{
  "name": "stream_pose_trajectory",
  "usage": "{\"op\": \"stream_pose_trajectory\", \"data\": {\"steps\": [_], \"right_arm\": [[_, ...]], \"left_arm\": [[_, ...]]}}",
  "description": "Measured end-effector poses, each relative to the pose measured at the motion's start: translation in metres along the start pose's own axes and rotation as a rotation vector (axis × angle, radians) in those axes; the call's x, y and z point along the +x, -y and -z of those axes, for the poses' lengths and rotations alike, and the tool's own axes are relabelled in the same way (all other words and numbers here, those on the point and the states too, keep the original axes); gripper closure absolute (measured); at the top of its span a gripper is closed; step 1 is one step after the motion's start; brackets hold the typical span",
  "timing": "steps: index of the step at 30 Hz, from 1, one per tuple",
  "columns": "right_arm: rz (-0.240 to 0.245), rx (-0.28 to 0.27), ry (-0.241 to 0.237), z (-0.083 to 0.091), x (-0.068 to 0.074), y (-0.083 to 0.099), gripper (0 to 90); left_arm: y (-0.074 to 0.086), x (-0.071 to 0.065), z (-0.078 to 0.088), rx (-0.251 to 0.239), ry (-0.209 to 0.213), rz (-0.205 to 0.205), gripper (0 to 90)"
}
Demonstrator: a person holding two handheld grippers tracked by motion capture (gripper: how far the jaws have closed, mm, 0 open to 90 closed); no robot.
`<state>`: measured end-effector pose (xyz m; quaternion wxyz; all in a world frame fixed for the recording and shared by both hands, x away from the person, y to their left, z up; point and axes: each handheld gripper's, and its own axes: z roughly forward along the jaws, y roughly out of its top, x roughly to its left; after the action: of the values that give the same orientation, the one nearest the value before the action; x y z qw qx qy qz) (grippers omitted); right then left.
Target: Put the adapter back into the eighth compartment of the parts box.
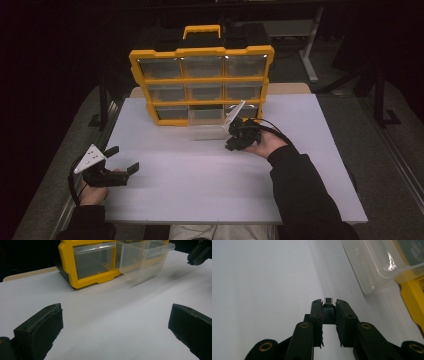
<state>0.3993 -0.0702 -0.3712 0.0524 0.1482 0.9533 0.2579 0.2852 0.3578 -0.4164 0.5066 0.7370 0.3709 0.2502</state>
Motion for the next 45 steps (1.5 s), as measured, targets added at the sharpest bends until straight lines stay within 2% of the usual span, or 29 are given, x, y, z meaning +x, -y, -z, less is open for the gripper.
{"op": "stream_pose_trajectory", "data": {"steps": [29,45], "right_arm": [[0.017,-0.030,0.042,0.037,-0.007,-0.015,74.8],[0.038,-0.043,0.060,0.050,-0.014,-0.035,74.9]], "left_arm": [[0.000,0.000,0.000,-0.002,-0.004,0.000,0.0],[0.000,0.001,0.000,-0.001,-0.004,-0.003,0.0]]}}
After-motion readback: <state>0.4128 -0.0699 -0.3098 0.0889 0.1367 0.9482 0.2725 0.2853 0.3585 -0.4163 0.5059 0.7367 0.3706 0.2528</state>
